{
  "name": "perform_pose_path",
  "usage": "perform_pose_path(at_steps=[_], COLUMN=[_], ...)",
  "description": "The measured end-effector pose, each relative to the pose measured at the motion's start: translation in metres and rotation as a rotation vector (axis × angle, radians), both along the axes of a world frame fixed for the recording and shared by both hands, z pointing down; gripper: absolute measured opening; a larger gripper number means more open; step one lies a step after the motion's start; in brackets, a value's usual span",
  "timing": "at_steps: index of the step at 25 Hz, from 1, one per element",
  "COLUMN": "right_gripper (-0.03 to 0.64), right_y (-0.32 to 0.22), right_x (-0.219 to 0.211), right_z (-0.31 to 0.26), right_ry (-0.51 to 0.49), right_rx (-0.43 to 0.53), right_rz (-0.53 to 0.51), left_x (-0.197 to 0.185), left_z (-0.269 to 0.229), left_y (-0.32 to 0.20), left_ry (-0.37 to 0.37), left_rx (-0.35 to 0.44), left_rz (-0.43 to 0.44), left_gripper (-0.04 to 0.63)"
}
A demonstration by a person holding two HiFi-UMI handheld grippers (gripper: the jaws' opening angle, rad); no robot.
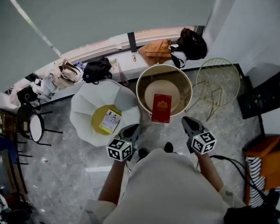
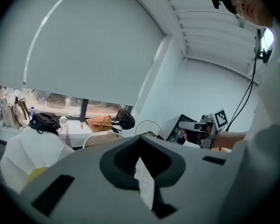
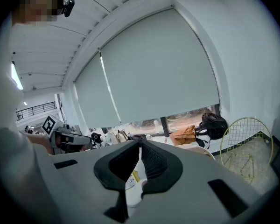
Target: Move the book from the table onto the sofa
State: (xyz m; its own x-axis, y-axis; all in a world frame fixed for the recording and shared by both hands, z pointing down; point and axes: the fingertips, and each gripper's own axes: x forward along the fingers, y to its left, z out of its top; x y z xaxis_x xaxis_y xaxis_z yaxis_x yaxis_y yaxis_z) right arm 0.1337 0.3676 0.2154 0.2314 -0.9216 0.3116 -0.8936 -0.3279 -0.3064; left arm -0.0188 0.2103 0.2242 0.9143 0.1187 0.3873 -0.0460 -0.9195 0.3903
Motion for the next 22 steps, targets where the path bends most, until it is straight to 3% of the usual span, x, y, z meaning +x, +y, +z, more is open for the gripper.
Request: perform_pose_path(at_steps=[12,22], right_gripper=[0.043,0.044], right_y=[-0.009,0.004], right_x=[-0.004,-0.010], right_z=[-0.006,0.020], right_ry=[0.012,-0.052], right_rx=[0.002,-0.038], right_rz=[0.005,0.067], left_x=[-0.003,-0.015], left_z=[0.005,0.013], left_y=[-0.003,-0.003], left_ry=[-0.012,-0.007], left_rx=[-0.005,-0.035], left_rz=[0.031,0.048], left_gripper=[0.002,0.002])
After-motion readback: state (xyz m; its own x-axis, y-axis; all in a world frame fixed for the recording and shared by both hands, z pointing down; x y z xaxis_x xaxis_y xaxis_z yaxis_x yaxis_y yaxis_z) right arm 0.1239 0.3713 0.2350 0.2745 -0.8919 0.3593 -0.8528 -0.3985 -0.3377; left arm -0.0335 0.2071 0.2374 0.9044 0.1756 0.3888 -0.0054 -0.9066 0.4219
